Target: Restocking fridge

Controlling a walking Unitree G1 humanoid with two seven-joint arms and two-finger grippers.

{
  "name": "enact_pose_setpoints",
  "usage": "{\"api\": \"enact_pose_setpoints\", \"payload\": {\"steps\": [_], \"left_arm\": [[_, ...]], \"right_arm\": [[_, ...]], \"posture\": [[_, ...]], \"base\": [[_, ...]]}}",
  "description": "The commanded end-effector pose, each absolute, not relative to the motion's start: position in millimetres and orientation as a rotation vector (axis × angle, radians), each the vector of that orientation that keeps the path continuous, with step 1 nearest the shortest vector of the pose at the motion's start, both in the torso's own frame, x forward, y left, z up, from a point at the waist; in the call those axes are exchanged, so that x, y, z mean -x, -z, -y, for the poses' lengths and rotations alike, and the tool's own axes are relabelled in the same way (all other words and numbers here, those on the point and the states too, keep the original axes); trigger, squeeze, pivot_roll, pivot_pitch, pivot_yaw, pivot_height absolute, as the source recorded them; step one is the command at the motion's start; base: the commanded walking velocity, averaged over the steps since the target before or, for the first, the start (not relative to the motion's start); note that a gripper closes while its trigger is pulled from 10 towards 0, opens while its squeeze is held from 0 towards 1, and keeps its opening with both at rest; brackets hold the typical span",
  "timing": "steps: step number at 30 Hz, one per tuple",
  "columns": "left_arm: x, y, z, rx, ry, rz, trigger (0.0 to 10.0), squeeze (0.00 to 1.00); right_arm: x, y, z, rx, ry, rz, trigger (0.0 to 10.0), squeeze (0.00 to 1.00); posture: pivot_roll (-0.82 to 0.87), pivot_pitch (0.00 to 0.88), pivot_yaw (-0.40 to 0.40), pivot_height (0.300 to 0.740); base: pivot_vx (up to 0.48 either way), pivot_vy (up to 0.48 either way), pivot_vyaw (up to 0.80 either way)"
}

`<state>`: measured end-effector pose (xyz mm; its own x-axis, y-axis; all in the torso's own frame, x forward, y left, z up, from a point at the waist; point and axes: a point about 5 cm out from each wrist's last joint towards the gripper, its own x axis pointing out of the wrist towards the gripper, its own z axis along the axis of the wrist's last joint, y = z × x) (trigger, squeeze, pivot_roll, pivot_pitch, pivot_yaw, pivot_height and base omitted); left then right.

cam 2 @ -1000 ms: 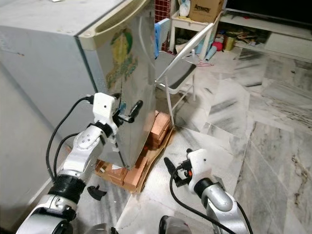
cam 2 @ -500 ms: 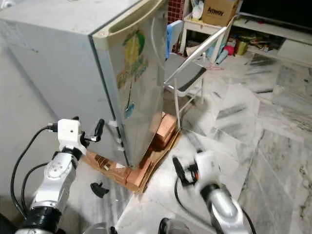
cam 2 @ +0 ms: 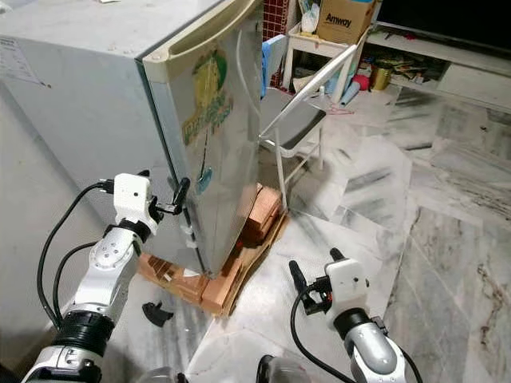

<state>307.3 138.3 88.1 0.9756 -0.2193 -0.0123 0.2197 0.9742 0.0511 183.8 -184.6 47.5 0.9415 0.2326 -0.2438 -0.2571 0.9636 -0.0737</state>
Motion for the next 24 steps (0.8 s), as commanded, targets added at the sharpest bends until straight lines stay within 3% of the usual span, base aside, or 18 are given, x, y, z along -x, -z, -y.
{"api": "enact_pose_setpoints", "payload": {"steps": [1, 8, 14, 24], "left_arm": [[-305, -85, -138, -0.051, 0.222, -0.016, 10.0, 0.00], [-314, -80, -129, 0.001, 0.245, -0.044, 10.0, 0.00], [-339, -92, -120, 0.003, 0.265, -0.040, 10.0, 0.00], [-358, -102, -121, -0.014, 0.245, -0.044, 10.0, 0.00]], "right_arm": [[-185, -49, 191, 0.120, -0.230, -0.224, 10.0, 0.00], [-188, -53, 190, 0.125, -0.239, -0.210, 10.0, 0.00], [-192, -56, 186, 0.122, -0.249, -0.207, 10.0, 0.00], [-185, -62, 185, 0.137, -0.244, -0.197, 10.0, 0.00]], "posture": [[-0.08, 0.019, -0.013, 0.740], [-0.09, 0.027, -0.023, 0.740], [-0.13, 0.037, -0.024, 0.740], [-0.15, 0.046, -0.021, 0.740]], "base": [[0.000, 0.000, 0.00], [0.000, 0.000, 0.00], [0.000, 0.000, 0.00], [0.000, 0.000, 0.00]]}}
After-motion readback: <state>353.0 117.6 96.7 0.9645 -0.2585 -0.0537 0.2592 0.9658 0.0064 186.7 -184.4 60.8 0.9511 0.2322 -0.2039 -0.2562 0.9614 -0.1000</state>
